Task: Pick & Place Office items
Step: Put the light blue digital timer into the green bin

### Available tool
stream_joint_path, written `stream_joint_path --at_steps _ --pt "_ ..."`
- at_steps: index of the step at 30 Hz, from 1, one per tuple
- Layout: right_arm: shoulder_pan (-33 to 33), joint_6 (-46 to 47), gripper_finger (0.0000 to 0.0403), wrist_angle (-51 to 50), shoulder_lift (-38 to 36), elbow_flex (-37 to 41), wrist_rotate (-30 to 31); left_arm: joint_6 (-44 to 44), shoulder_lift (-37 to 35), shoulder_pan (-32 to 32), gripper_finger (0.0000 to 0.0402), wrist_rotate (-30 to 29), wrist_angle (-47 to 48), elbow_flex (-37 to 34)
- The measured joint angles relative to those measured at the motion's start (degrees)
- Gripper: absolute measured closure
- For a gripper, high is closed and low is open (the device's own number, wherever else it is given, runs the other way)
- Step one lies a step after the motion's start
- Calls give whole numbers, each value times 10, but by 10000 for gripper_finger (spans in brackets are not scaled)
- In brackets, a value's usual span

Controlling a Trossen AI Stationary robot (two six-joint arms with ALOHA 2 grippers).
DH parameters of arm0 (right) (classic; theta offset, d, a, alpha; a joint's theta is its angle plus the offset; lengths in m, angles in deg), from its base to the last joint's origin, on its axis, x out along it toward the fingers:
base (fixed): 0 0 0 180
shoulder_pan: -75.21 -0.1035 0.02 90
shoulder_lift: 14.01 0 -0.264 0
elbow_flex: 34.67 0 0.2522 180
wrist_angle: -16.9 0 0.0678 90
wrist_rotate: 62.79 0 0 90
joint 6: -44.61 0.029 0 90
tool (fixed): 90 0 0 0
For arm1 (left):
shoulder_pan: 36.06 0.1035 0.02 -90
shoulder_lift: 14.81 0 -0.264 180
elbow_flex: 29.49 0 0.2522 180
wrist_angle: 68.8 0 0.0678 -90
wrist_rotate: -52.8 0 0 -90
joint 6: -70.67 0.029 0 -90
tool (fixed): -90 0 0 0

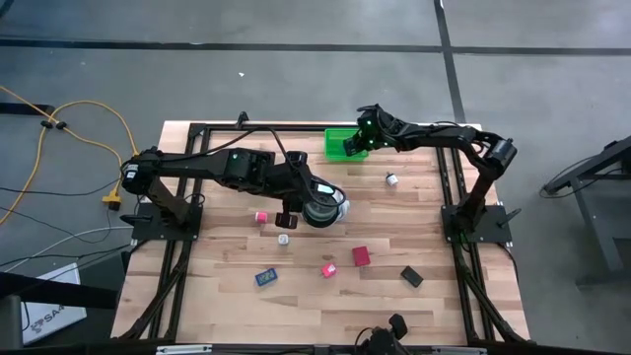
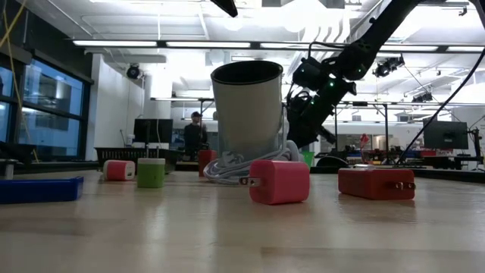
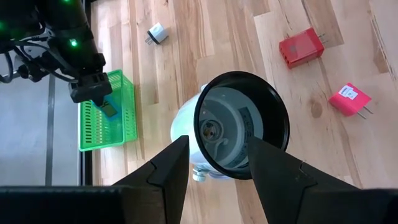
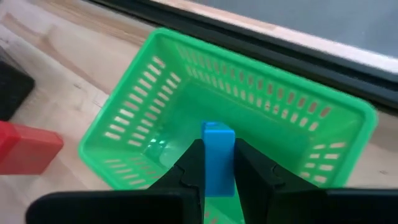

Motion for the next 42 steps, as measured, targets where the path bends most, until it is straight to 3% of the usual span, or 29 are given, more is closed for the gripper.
stream_joint_path --at_steps 32,42 --pt "0 -13 350 -21 0 0 -1 0 0 0 246 0 0 0" --pt "0 -14 291 -24 0 0 -10 0 0 0 246 0 0 0"
